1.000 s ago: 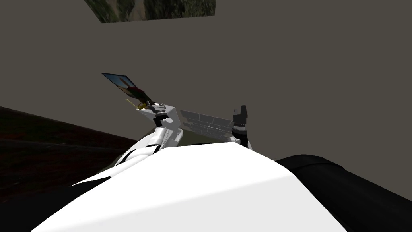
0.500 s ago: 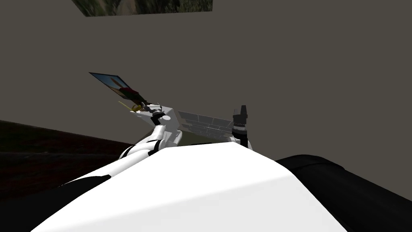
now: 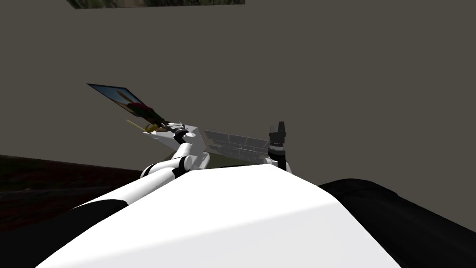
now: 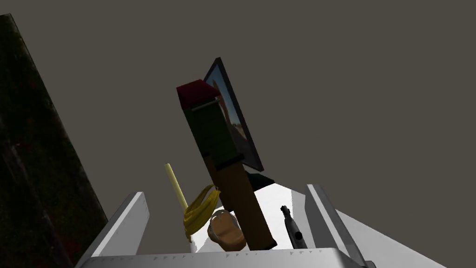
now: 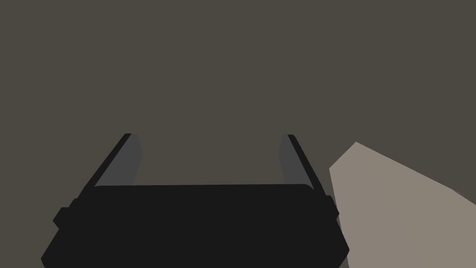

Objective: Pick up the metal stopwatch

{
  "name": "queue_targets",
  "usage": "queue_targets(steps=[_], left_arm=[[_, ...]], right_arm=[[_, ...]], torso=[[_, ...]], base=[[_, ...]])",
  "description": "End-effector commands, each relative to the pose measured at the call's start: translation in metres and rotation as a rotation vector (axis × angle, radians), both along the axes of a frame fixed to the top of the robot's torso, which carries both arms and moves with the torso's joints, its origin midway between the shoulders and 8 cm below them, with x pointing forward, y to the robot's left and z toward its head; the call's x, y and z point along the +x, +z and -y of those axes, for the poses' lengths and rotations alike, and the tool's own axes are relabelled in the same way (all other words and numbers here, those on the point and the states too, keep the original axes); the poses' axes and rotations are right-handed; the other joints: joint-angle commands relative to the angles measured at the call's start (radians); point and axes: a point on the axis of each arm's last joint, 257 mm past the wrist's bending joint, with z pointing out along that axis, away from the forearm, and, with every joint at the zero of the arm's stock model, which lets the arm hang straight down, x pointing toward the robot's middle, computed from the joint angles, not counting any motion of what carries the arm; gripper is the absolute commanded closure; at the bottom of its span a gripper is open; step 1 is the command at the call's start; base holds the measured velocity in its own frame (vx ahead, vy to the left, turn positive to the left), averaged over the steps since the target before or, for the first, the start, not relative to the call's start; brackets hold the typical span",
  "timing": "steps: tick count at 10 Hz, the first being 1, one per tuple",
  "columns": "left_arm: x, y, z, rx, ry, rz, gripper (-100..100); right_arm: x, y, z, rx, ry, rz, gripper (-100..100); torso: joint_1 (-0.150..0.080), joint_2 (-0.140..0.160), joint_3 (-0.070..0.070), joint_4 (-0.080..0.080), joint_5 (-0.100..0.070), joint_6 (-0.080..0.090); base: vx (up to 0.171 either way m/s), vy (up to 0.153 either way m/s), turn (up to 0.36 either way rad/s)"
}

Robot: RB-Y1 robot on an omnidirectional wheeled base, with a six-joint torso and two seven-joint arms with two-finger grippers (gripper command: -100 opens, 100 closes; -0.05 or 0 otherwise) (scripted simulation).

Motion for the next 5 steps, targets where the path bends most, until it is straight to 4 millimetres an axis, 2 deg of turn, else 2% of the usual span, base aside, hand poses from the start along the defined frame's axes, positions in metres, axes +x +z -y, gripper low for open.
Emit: queue_targets(steps=[1, 3, 5], left_arm=[[-0.004, -0.012, -0.013, -0.095, 0.038, 0.029, -100], [-0.008, -0.032, -0.022, -0.166, 0.068, 0.029, -100], [-0.014, -0.055, -0.031, -0.277, 0.112, 0.052, -100]], right_arm=[[0.000, 0.000, 0.000, 0.000, 0.000, 0.000, 0], [0.000, 0.000, 0.000, 0.000, 0.000, 0.000, 0], [0.000, 0.000, 0.000, 0.000, 0.000, 0.000, 0]], torso=[[0.000, 0.000, 0.000, 0.000, 0.000, 0.000], [0.001, 0.000, 0.000, 0.000, 0.000, 0.000], [0.000, -0.001, 0.000, 0.000, 0.000, 0.000]], base=[[0.097, 0.061, -0.081], [0.061, 0.044, -0.035], [0.107, 0.053, -0.060]])
